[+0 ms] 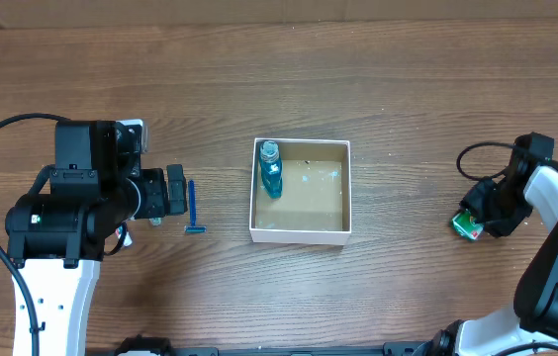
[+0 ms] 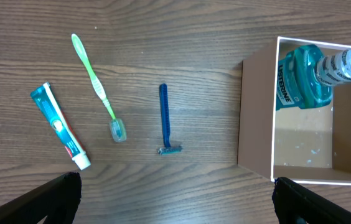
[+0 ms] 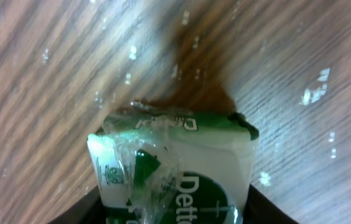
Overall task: Pack container
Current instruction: 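Move the right gripper to the green soap bar and grasp it, then place the soap bar into the box beside the bottle, release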
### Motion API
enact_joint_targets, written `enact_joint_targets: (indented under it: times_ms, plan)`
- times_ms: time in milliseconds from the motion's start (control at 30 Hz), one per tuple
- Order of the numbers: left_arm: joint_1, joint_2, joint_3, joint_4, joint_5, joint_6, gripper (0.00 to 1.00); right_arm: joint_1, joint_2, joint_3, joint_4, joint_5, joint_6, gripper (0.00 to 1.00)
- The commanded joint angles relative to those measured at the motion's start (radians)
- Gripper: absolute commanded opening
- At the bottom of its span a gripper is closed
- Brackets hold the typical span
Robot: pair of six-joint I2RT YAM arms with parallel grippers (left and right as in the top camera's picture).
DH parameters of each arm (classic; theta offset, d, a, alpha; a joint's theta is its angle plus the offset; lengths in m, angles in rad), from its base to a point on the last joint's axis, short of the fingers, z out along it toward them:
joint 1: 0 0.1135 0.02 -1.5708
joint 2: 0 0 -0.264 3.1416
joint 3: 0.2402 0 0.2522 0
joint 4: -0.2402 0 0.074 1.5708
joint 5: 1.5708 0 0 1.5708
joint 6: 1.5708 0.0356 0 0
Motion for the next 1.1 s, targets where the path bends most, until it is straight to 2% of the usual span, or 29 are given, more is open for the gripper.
enact_joint_targets:
  times_ms: [0, 100, 200, 267, 367, 500, 667, 800, 833, 867, 900, 967, 1067]
  plan:
    - [-0.001, -0.001, 0.022, 0.004, 0.011, -0.011, 1.0, 0.017, -0.038, 0.213, -0.128, -0.091, 0.007, 0.46]
    - [-0.001, -0.001, 0.022, 0.003, 0.011, -0.011, 1.0, 0.099, -0.137, 0.43, -0.261, -0.101, -0.005, 0.46]
    - [-0.001, -0.001, 0.022, 0.005, 0.011, -0.011, 1.0, 0.3, -0.24, 0.605, -0.367, -0.092, -0.061, 0.46]
    - [-0.001, -0.001, 0.022, 0.005, 0.011, -0.011, 1.0, 0.479, -0.29, 0.616, -0.378, -0.088, -0.06, 0.47]
    - [-0.001, -0.001, 0.022, 0.005, 0.01, -0.011, 1.0, 0.747, -0.269, 0.613, -0.387, -0.001, -0.016, 0.49]
    - [-0.001, -0.001, 0.022, 0.004, 0.011, -0.011, 1.0, 0.912, -0.174, 0.561, -0.332, 0.048, 0.039, 0.52]
    - [-0.001, -0.001, 0.022, 0.004, 0.011, -0.011, 1.0, 0.944, -0.021, 0.428, -0.203, 0.019, 0.056, 0.52]
    - [-0.001, -0.001, 0.022, 0.004, 0.011, -0.011, 1.0, 0.944, 0.089, 0.389, -0.108, 0.029, 0.041, 0.52]
    - [-0.001, -0.001, 0.022, 0.003, 0.011, -0.011, 1.0, 0.944, 0.103, 0.389, -0.094, 0.029, 0.041, 0.55]
    - [-0.001, -0.001, 0.022, 0.003, 0.011, -0.011, 1.0, 0.944, 0.116, 0.389, -0.078, 0.03, 0.041, 0.67]
    - [-0.001, -0.001, 0.022, 0.003, 0.011, -0.011, 1.0, 0.944, 0.119, 0.389, -0.068, 0.031, 0.042, 0.74]
    - [-0.001, -0.001, 0.022, 0.004, 0.011, -0.011, 1.0, 0.944, 0.119, 0.389, -0.047, 0.032, 0.042, 0.81]
    - [-0.001, -0.001, 0.022, 0.004, 0.011, -0.01, 1.0, 0.944, 0.115, 0.401, -0.056, 0.032, 0.042, 0.77]
